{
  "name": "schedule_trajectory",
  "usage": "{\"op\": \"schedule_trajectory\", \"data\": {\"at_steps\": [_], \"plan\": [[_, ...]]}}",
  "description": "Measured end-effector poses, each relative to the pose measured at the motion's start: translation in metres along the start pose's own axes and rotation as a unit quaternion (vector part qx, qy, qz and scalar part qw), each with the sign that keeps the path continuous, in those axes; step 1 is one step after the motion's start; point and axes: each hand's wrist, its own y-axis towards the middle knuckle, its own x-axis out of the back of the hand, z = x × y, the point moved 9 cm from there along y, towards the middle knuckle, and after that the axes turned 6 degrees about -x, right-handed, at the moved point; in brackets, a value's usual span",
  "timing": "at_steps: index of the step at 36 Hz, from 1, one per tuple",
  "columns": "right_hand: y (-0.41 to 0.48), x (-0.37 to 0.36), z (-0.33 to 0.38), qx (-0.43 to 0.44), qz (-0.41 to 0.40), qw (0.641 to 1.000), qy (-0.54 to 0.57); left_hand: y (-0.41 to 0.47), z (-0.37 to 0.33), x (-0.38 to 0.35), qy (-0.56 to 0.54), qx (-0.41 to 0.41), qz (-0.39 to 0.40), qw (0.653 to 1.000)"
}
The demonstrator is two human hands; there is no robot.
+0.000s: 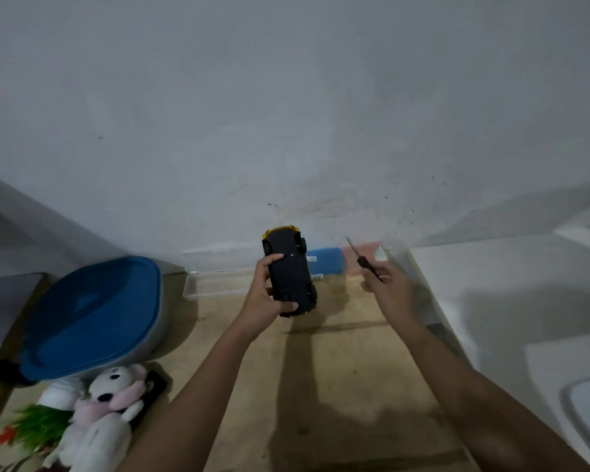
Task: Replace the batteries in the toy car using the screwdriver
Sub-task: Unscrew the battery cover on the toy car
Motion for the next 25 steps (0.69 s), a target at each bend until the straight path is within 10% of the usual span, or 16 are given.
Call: {"op": "schedule_trajectory", "data": {"at_steps": [11, 25], "plan": [[-0.022, -0.06, 0.177, 0.206, 0.101, 0.964, 0.136, 0.017, -0.087, 0.045, 0.012, -0.091, -0.058, 0.994], [-0.028, -0.084, 0.189, 0.195, 0.12, 0.962, 0.151, 0.013, -0.118, 0.057, 0.032, -0.127, -0.076, 0.989]]}}
